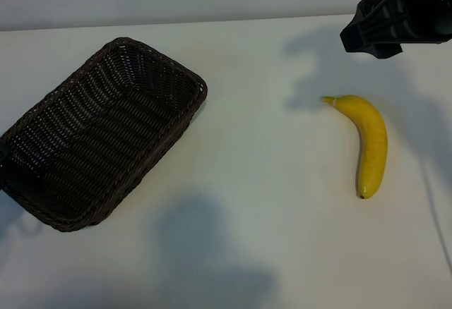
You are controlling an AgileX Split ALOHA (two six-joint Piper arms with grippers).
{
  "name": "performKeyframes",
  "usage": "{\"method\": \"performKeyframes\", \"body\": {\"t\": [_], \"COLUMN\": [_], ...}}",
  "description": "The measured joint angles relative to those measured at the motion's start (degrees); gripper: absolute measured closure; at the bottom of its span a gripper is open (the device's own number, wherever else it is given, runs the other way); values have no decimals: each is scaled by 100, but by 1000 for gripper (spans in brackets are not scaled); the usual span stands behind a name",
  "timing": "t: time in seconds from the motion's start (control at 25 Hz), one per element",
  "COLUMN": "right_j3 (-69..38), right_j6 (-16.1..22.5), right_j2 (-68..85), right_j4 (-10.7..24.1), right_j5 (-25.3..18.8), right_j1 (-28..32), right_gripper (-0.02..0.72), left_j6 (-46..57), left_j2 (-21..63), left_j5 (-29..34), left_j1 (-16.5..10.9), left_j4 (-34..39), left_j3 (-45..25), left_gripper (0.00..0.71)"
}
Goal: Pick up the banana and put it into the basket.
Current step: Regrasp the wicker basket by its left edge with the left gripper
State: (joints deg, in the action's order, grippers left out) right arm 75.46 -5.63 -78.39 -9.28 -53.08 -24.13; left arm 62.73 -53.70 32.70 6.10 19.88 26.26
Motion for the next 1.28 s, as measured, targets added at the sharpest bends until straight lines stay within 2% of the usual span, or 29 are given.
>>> {"method": "performKeyframes", "body": {"t": [0.48, 0.72, 1.08, 1.2, 1.28], "right_j3": [0, 0, 0, 0, 0], "right_j6": [0, 0, 0, 0, 0], "right_j2": [0, 0, 0, 0, 0], "right_j4": [0, 0, 5, 5, 5], "right_j5": [-5, -32, -68, -79, -81], "right_j1": [0, 0, 0, 0, 0], "right_gripper": [114, 137, 156, 156, 156], "left_j6": [307, 675, 891, 975, 1008], "left_j2": [-681, -1203, -2229, -2494, -2598], "left_j5": [-268, -1192, -2185, -2444, -2529], "left_j1": [0, 0, 0, 0, 0], "left_j4": [84, 88, 91, 91, 91], "left_j3": [-30, -455, -474, -474, -474], "left_gripper": [100, 100, 102, 156, 261]}}
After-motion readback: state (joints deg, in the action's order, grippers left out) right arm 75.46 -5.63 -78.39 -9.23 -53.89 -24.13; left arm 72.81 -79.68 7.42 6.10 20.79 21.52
